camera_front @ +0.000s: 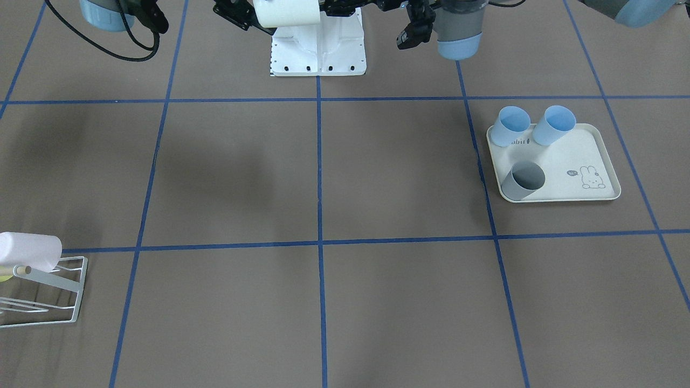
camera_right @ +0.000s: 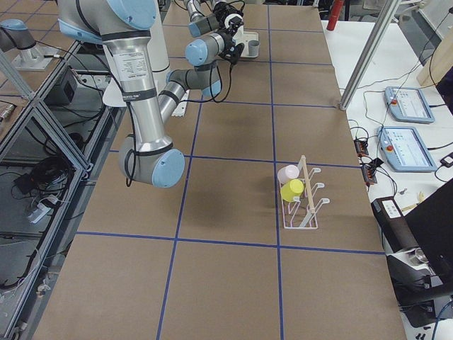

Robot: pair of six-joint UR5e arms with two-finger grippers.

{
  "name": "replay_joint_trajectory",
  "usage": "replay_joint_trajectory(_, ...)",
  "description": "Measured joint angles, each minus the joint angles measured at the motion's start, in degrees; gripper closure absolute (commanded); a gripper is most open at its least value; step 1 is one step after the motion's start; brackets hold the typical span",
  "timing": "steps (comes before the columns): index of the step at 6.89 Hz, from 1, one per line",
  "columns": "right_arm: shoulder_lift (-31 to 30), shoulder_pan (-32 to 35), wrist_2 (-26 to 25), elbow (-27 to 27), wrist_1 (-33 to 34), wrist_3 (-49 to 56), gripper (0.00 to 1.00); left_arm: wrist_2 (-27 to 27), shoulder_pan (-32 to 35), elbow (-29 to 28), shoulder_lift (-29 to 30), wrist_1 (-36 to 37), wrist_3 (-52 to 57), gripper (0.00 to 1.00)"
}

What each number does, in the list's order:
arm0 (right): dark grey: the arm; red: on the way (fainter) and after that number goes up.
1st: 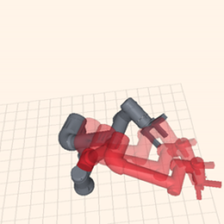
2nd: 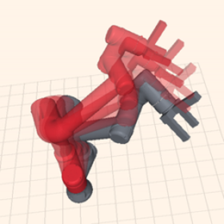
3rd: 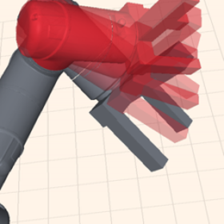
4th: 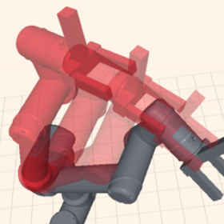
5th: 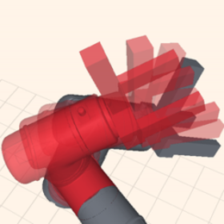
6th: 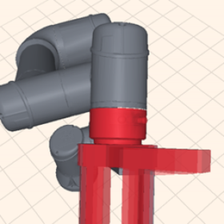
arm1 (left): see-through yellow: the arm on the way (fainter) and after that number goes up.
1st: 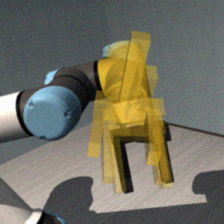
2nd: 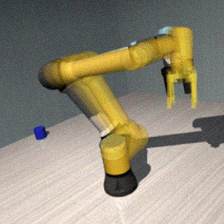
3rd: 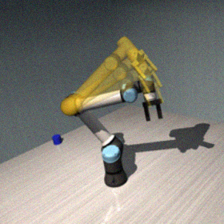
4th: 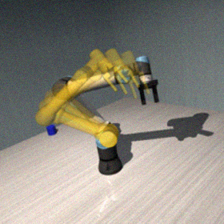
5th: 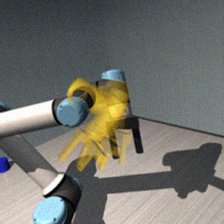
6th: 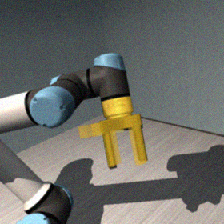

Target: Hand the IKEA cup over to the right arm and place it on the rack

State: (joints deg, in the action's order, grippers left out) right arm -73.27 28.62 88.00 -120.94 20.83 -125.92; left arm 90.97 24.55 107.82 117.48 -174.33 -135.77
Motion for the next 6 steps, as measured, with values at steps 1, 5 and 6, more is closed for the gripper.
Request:
replay_joint_trajectory(1,0.0,-0.1,-0.2,0.0,0.0,0.0,0.71,0.0,0.0,0.0,0.0,0.3,0.0,1.0)
replay_joint_trajectory(5,0.0,-0.6,-0.9,-0.1,0.0,0.0,1.0,0.0,0.0,0.0,0.4,0.8,0.0,0.0)
replay_joint_trajectory(6,-0.1,-0.6,-1.1,-0.1,0.0,0.0,1.0,0.0,0.1,0.0,0.3,1.0,0.1,0.0)
